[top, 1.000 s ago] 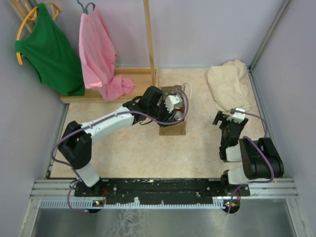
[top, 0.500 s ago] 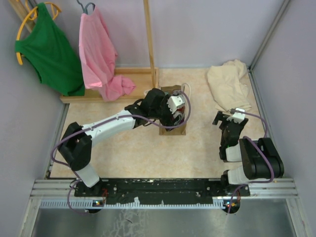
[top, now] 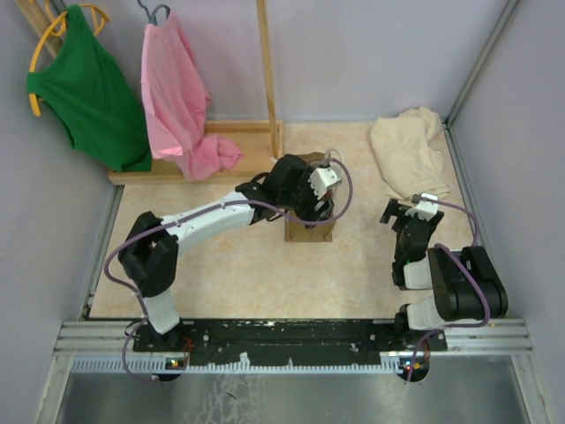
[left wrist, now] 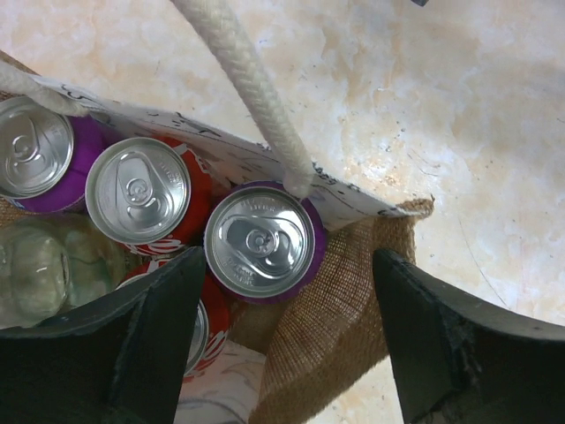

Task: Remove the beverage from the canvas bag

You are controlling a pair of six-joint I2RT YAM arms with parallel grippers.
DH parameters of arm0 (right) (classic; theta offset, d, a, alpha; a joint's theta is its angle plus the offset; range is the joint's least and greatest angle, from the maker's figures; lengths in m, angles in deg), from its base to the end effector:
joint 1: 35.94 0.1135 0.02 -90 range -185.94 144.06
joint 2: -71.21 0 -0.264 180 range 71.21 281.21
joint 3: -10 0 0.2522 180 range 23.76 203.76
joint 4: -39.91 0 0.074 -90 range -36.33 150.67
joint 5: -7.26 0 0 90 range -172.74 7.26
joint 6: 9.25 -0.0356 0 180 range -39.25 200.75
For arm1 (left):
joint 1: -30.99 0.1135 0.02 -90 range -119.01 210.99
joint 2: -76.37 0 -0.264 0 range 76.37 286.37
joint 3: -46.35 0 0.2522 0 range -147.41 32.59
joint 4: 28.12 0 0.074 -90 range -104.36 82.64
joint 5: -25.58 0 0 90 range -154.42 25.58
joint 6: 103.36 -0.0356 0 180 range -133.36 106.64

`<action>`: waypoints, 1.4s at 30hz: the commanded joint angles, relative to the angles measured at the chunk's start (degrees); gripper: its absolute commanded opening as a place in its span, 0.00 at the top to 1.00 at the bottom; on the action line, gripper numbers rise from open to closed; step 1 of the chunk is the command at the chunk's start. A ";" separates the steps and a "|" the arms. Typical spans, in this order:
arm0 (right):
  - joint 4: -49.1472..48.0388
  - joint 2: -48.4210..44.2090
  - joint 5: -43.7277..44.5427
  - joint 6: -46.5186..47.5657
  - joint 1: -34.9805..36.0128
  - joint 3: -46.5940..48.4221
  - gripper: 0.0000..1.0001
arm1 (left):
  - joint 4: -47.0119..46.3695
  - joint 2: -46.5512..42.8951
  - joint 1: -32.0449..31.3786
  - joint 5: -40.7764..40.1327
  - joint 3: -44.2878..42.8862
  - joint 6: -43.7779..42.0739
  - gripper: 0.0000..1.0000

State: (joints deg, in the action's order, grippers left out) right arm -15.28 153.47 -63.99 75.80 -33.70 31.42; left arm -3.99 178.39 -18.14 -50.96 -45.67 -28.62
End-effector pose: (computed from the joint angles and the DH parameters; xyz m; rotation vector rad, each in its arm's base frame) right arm 0.2148 -0.0031 0.1443 0.2855 1.6426 -0.1780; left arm 0.2641 -0.3179 0.2670 1.2912 1.7919 -0.5893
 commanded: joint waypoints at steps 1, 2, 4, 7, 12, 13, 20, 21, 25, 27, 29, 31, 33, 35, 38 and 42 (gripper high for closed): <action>-2.42 0.36 0.91 0.66 0.39 1.66 0.01 | 7.89 3.96 -1.08 -1.90 -7.02 -0.36 0.21; -2.43 0.36 0.92 0.66 0.40 1.66 0.01 | 10.47 4.89 -1.14 -2.43 -9.40 -0.15 0.20; -2.42 0.36 0.87 0.65 0.39 1.66 0.01 | 16.24 6.88 -1.35 -3.98 -14.67 0.35 0.20; -2.42 0.36 0.90 0.71 0.40 1.65 0.01 | 21.90 8.93 -1.60 -6.00 -18.75 0.71 0.20; -2.42 0.36 0.87 0.68 0.42 1.66 0.01 | 23.42 9.01 -1.69 -6.50 -19.60 2.07 0.23; -2.43 0.38 0.93 0.68 0.36 1.66 0.01 | 23.77 9.02 -1.72 -6.55 -19.76 2.41 0.23; -2.42 0.38 0.90 0.71 0.39 1.63 0.01 | 25.90 9.40 -2.27 -8.52 -19.43 3.13 0.22; -2.42 0.36 0.86 0.68 0.37 1.65 0.01 | 25.88 9.61 -2.36 -8.79 -19.34 2.98 0.22; -2.42 0.36 0.89 0.65 0.40 1.60 0.01 | 25.13 10.82 -2.42 -9.02 -19.30 2.82 0.20; -2.42 0.32 0.89 0.73 0.42 1.66 0.01 | 24.68 11.33 -2.46 -8.76 -19.38 2.65 0.20; -2.42 0.36 0.94 0.72 0.40 1.66 0.01 | 24.53 11.94 -2.39 -8.80 -19.60 2.61 0.20; -2.42 0.34 0.88 0.71 0.35 1.65 0.01 | 24.27 12.47 -2.45 -8.90 -19.65 2.61 0.20; -2.42 0.36 0.90 0.72 0.38 1.68 0.01 | 24.07 12.97 -2.45 -9.01 -19.78 2.85 0.20; -2.42 0.36 0.91 0.71 0.39 1.59 0.01 | 23.71 13.33 -2.46 -9.04 -19.76 3.18 0.20; -2.42 0.35 0.90 0.67 0.35 1.65 0.01 | 23.30 14.25 -2.39 -9.80 -19.89 3.40 0.20; -2.42 0.36 0.89 0.71 0.40 1.61 0.01 | 23.90 15.52 -2.38 -11.02 -20.79 3.26 0.20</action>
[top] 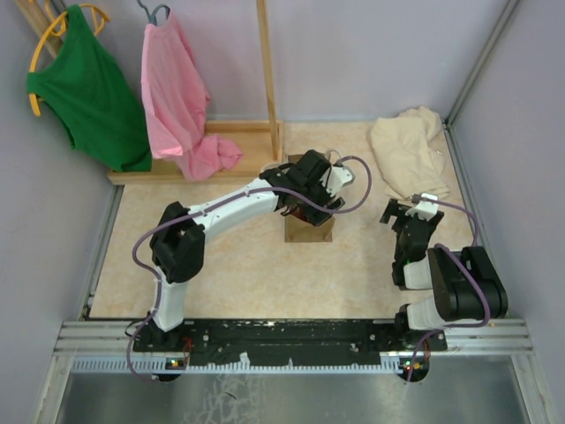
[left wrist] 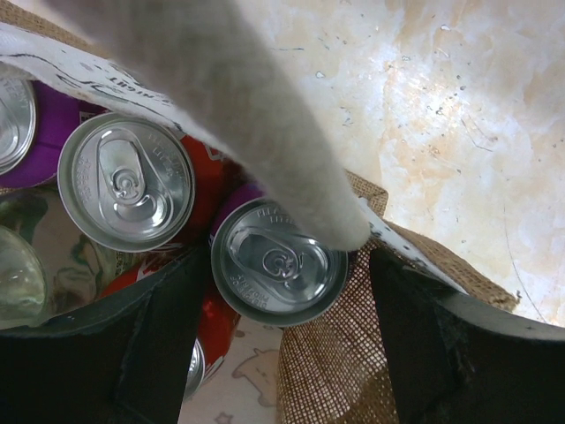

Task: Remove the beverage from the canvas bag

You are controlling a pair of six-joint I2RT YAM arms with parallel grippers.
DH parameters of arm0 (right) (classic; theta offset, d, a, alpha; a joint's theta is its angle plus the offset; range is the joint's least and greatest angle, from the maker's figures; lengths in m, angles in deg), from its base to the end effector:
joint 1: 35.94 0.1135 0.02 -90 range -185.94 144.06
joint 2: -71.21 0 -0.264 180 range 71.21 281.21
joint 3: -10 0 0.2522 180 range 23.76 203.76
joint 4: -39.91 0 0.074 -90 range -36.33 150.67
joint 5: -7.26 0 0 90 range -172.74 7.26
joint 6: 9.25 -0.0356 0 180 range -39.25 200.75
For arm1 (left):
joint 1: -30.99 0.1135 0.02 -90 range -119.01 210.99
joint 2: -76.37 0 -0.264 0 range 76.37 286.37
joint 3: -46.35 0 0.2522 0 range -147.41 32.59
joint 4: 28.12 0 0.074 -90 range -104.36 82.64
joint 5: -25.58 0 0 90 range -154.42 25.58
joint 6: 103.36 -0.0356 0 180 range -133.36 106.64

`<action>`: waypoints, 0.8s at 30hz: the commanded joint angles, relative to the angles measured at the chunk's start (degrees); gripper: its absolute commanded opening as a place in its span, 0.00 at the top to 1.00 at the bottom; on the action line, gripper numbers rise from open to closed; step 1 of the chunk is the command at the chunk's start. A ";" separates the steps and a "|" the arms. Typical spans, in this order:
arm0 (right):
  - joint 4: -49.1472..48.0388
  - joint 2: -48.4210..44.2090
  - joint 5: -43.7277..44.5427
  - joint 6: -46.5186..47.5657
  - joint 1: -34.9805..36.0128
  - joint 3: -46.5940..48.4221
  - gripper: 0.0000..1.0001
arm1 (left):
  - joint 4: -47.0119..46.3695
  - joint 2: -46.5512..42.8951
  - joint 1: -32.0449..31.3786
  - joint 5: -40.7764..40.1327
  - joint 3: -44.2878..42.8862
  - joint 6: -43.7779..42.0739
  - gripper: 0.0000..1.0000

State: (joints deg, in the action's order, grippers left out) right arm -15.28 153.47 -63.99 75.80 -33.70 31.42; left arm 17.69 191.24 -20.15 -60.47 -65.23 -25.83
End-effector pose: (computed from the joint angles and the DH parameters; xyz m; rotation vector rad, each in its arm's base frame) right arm 0.2148 -0.0031 0.1443 0.2855 1.6426 -0.1780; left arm 0.2833 -0.3555 0.2558 1.3248 2.0762 -0.3842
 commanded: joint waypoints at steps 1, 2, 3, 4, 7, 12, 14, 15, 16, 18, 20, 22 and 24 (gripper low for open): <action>-2.42 0.36 0.89 0.72 0.35 1.65 0.01 | 2.44 3.02 -0.37 -1.64 -1.50 0.29 0.20; -2.42 0.36 0.93 0.68 0.35 1.65 0.01 | 2.65 3.40 -0.36 -1.66 -1.85 0.14 0.20; -2.42 0.36 0.89 0.65 0.39 1.66 0.01 | 2.79 3.75 -0.35 -1.62 -2.04 0.02 0.20; -2.42 0.35 0.89 0.70 0.40 1.60 0.01 | 3.01 4.14 -0.30 -1.51 -2.25 -0.15 0.21; -2.43 0.36 0.88 0.69 0.41 1.66 0.01 | 3.79 5.48 -0.34 -1.48 -2.88 -0.34 0.22; -2.42 0.36 0.86 0.68 0.40 1.66 0.01 | 5.55 7.44 -0.35 -2.02 -3.54 -0.28 0.28; -2.42 0.36 0.88 0.68 0.39 1.66 0.01 | 5.85 7.91 -0.29 -2.46 -3.47 -0.34 0.28; -2.42 0.36 0.87 0.65 0.41 1.66 0.01 | 5.83 8.25 -0.22 -2.72 -3.43 -0.37 0.28; -2.42 0.36 0.92 0.70 0.45 1.66 0.01 | 5.85 8.62 -0.25 -2.86 -3.36 -0.37 0.26; -2.42 0.36 0.92 0.70 0.38 1.66 0.01 | 5.77 9.30 -0.21 -3.04 -3.30 -0.40 0.24; -2.42 0.36 0.91 0.66 0.39 1.66 0.01 | 5.23 9.87 -0.18 -2.81 -3.02 -0.36 0.20; -2.42 0.36 0.86 0.68 0.46 1.65 0.01 | 4.61 10.28 -0.07 -2.80 -2.59 -0.20 0.18; -2.42 0.36 0.94 0.72 0.41 1.63 0.01 | 3.88 10.51 0.05 -2.55 -2.07 -0.18 0.16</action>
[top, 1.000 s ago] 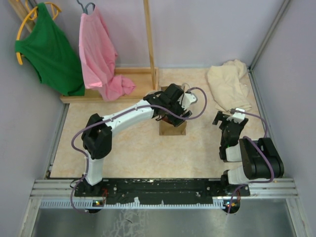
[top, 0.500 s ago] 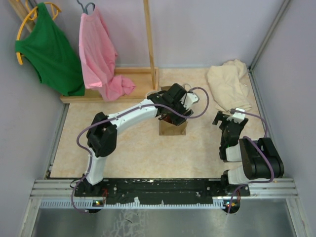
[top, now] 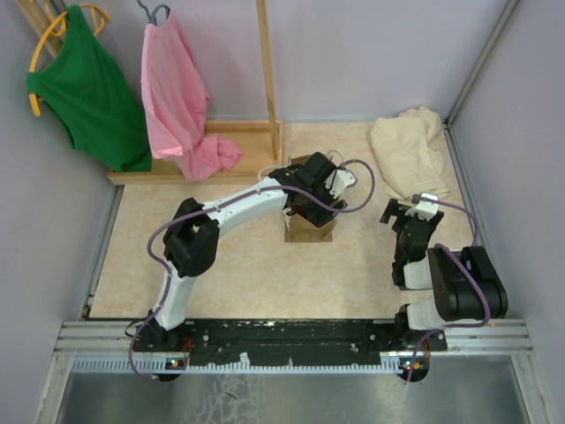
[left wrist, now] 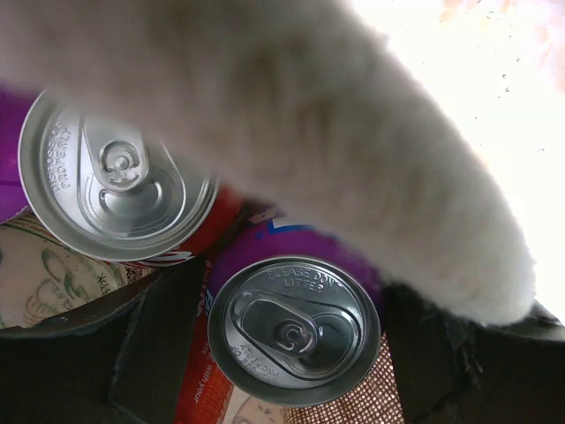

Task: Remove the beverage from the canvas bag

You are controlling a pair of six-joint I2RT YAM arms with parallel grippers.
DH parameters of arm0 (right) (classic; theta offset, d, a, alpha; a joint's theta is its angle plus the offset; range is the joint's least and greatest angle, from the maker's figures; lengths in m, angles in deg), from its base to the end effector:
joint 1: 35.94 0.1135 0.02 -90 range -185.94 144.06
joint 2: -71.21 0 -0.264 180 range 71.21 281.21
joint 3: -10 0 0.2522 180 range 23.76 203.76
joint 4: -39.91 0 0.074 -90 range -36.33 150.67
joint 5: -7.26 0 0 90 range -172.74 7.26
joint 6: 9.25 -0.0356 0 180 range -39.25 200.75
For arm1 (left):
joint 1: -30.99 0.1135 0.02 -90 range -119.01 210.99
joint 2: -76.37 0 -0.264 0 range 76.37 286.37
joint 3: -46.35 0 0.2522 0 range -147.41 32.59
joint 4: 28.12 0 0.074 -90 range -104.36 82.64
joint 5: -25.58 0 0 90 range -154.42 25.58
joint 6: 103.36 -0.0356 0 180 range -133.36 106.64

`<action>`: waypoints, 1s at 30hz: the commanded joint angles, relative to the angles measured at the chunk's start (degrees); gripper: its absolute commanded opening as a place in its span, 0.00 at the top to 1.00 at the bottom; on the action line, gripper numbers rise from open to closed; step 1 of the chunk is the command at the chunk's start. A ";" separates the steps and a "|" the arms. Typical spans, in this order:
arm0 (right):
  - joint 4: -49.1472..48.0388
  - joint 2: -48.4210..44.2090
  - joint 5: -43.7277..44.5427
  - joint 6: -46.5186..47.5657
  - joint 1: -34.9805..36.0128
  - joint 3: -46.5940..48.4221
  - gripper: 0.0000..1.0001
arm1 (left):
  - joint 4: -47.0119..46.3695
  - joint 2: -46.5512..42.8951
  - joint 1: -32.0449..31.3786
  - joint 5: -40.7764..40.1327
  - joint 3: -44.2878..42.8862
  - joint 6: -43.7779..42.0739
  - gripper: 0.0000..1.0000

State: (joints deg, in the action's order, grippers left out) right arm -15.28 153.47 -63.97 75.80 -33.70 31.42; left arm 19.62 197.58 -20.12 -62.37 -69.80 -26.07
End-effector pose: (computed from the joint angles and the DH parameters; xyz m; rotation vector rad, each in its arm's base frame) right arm 0.2148 -0.0031 0.1443 0.2858 1.6425 -0.1783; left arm 0.2968 -0.3699 0.2298 1.3454 2.1320 -0.3216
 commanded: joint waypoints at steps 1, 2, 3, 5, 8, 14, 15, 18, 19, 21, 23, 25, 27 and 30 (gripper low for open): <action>-2.42 0.36 0.85 0.73 0.44 1.65 0.01 | 1.84 4.23 0.08 -0.76 2.66 0.20 0.16; -2.42 0.35 0.87 0.65 0.38 1.66 0.01 | 1.78 4.21 0.12 -0.81 2.78 0.25 0.17; -2.42 0.36 0.85 0.72 0.39 1.66 0.01 | 1.75 4.14 0.17 -0.86 2.81 0.35 0.20; -2.42 0.36 0.85 0.69 0.39 1.66 0.01 | 1.42 3.71 0.20 -0.97 3.10 0.44 0.34; -2.42 0.36 0.92 0.67 0.39 1.66 0.01 | 0.26 2.76 0.22 -1.33 3.29 0.58 0.68; -2.42 0.37 0.91 0.68 0.40 1.64 0.01 | 1.66 1.44 0.20 -2.36 1.00 -0.29 1.00; -2.43 0.34 0.92 0.66 0.35 1.64 0.01 | 2.75 1.22 0.20 -2.96 0.06 -0.42 1.00; -2.46 0.36 0.89 0.71 0.38 1.66 0.01 | 6.09 0.42 0.20 -5.09 -3.47 -0.92 1.00; -2.42 0.36 0.86 0.72 0.35 1.66 0.01 | 7.02 -0.03 0.18 -5.67 -4.72 -1.06 1.00; -2.42 0.36 0.90 0.72 0.40 1.61 0.01 | 8.62 -1.07 0.17 -6.07 -7.12 -1.61 1.00; -2.42 0.31 0.92 0.72 0.35 1.65 0.01 | 9.80 -1.98 0.21 -5.89 -9.30 -2.31 1.00; -2.42 0.36 0.91 0.71 0.37 1.68 0.01 | 12.62 -2.12 0.22 -5.29 -12.37 -2.81 1.00; -2.42 0.35 0.89 0.68 0.40 1.64 0.01 | 14.91 -2.07 0.22 -5.06 -15.41 -3.00 1.00; -2.42 0.36 0.84 0.71 0.39 1.66 0.01 | 16.88 -2.67 0.24 -4.59 -18.45 -3.43 1.00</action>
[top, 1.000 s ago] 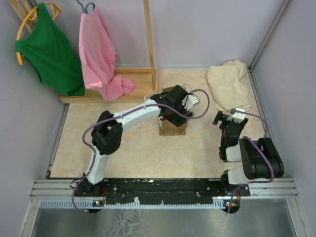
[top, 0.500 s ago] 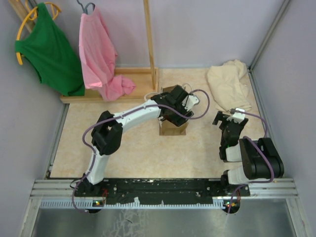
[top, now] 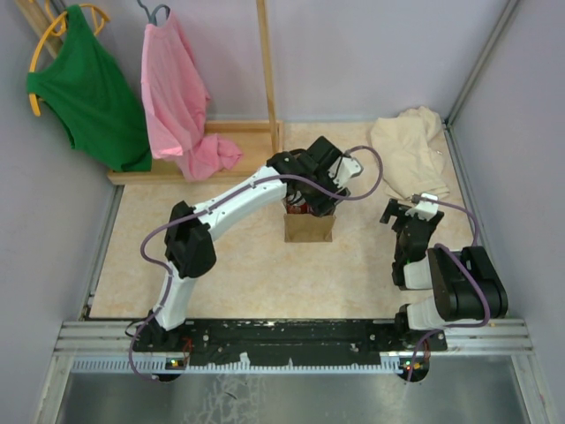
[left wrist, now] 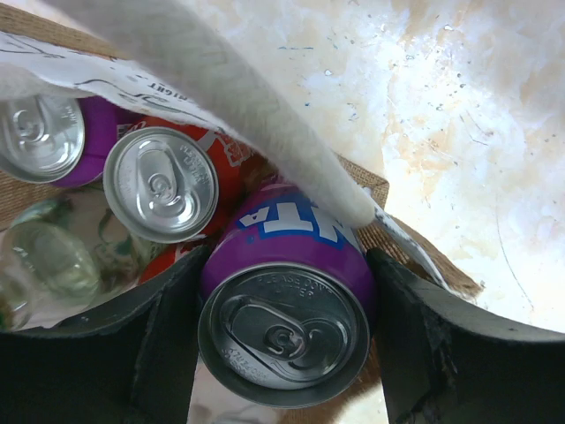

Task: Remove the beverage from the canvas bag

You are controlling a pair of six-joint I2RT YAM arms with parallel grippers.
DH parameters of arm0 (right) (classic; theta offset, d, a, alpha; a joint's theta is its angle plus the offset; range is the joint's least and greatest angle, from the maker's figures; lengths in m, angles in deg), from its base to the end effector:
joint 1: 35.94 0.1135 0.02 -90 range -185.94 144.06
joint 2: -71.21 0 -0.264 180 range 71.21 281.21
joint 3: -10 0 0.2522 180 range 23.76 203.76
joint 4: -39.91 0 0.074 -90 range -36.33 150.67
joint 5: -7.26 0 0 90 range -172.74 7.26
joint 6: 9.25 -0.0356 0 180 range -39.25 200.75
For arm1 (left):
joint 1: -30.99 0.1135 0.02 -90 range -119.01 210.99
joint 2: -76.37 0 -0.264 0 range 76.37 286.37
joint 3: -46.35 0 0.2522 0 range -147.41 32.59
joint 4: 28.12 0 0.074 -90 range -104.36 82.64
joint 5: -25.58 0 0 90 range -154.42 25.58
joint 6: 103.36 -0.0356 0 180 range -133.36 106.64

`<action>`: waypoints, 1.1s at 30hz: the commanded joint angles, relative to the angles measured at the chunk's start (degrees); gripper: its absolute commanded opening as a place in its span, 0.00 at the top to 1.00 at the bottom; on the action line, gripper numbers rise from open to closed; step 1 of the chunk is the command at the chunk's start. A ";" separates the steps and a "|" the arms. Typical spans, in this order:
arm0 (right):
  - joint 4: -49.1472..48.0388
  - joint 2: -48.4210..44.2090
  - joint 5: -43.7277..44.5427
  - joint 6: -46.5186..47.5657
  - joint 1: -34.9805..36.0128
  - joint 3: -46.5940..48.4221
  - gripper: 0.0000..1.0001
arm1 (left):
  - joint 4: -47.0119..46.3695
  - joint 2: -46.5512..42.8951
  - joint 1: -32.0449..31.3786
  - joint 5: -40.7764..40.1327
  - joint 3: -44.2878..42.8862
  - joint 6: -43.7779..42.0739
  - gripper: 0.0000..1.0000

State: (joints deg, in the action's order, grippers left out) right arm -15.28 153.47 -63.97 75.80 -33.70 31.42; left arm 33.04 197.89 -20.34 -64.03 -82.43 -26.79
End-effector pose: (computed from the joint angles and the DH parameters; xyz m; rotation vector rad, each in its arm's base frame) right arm 0.2148 -0.0031 0.1443 0.2858 1.6425 -0.1783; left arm 0.2952 -0.3693 0.2819 1.3594 2.1384 -0.2763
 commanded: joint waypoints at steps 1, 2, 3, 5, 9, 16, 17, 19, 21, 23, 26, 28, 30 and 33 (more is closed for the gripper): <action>-2.42 0.35 0.91 0.66 0.40 1.66 0.01 | 3.92 -3.24 0.41 -2.52 -6.55 -2.74 1.00; -2.42 0.40 0.90 0.65 0.42 1.65 0.01 | 4.40 -3.34 0.44 -2.19 -7.28 -2.72 1.00; -2.42 0.36 0.84 0.71 0.36 1.70 0.01 | 5.06 -3.36 0.50 -1.84 -8.07 -2.74 1.00; -2.42 0.36 0.86 0.69 0.40 1.67 0.01 | 6.32 -3.28 0.43 -2.34 -9.63 -2.58 1.00; -2.42 0.36 0.88 0.71 0.43 1.66 0.01 | 7.45 -3.53 0.46 -4.90 -10.75 -2.65 1.00; -2.42 0.36 0.87 0.69 0.37 1.71 0.01 | 7.53 -4.82 0.53 -8.02 -12.58 -3.37 1.00; -2.40 0.36 0.88 0.69 0.40 1.66 0.01 | 7.68 -4.85 0.52 -8.77 -13.07 -3.51 1.00; -2.42 0.36 0.89 0.67 0.37 1.65 0.01 | 7.33 -5.15 0.46 -9.85 -13.67 -3.78 1.00; -2.42 0.36 0.84 0.66 0.39 1.70 0.01 | 5.66 -6.16 0.59 -9.91 -13.14 -3.86 1.00; -2.42 0.36 0.91 0.71 0.40 1.69 0.01 | 3.29 -7.55 0.54 -9.34 -12.03 -3.80 1.00; -2.42 0.35 0.87 0.69 0.40 1.67 0.01 | 0.62 -9.38 0.61 -9.17 -11.19 -3.75 1.00; -2.42 0.31 0.92 0.66 0.37 1.72 0.01 | -0.15 -9.86 0.55 -10.31 -11.82 -4.44 1.00; -2.38 0.36 0.90 0.71 0.40 1.71 0.01 | 0.11 -10.05 0.78 -11.81 -13.28 -5.19 1.00; -2.42 0.36 0.89 0.71 0.35 1.73 0.01 | -0.10 -10.70 1.61 -13.99 -14.81 -5.58 1.00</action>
State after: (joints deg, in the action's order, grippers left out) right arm -15.28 153.47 -63.99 75.80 -33.70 31.42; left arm 37.89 191.07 -19.62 -73.82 -93.41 -30.44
